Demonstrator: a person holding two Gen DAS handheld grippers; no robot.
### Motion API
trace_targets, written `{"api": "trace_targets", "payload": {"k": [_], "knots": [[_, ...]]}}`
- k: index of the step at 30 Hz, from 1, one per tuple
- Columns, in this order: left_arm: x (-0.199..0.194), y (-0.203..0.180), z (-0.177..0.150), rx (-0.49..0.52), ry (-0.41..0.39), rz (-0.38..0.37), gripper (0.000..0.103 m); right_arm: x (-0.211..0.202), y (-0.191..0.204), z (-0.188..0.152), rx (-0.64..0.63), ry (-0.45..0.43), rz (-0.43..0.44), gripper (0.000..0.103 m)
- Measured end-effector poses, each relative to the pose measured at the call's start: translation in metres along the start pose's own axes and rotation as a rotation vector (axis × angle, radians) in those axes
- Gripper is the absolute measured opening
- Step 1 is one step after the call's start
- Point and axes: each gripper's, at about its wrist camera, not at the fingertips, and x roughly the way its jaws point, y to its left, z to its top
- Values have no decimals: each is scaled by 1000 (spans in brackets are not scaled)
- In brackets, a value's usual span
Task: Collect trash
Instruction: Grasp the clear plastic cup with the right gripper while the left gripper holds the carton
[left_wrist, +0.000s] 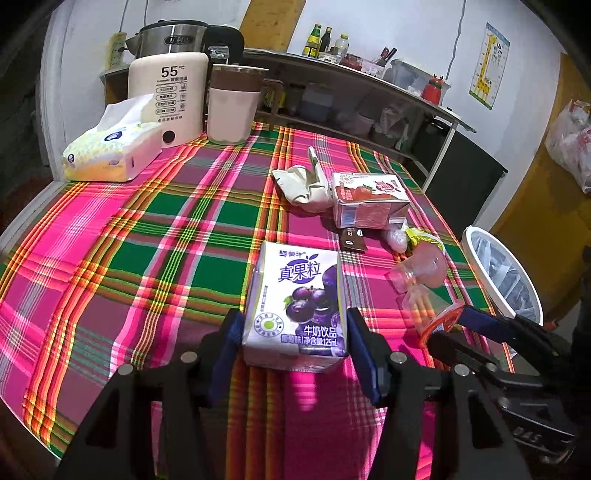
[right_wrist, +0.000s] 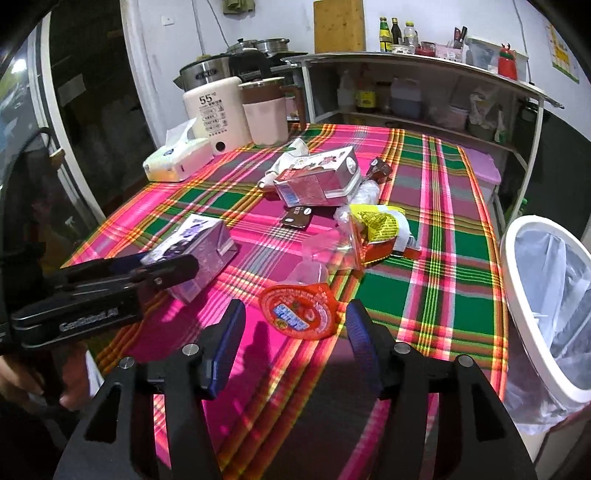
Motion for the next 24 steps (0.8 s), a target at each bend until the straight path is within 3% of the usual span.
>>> {"api": "trace_targets", "payload": {"k": [6, 8, 9, 24], "knots": [[-1, 0, -1, 2, -1, -2, 58, 10, -5, 2, 43, 35, -23, 57], [-1, -1, -1, 5, 0, -8, 58, 8, -7, 3, 58, 28, -19, 45], [-1, -2, -1, 8, 0, -10, 58, 7, -8, 3, 61, 25, -23, 44], [-12, -35, -7, 66, -3, -63, 57, -29, -19, -4, 82, -32, -18, 44]]}}
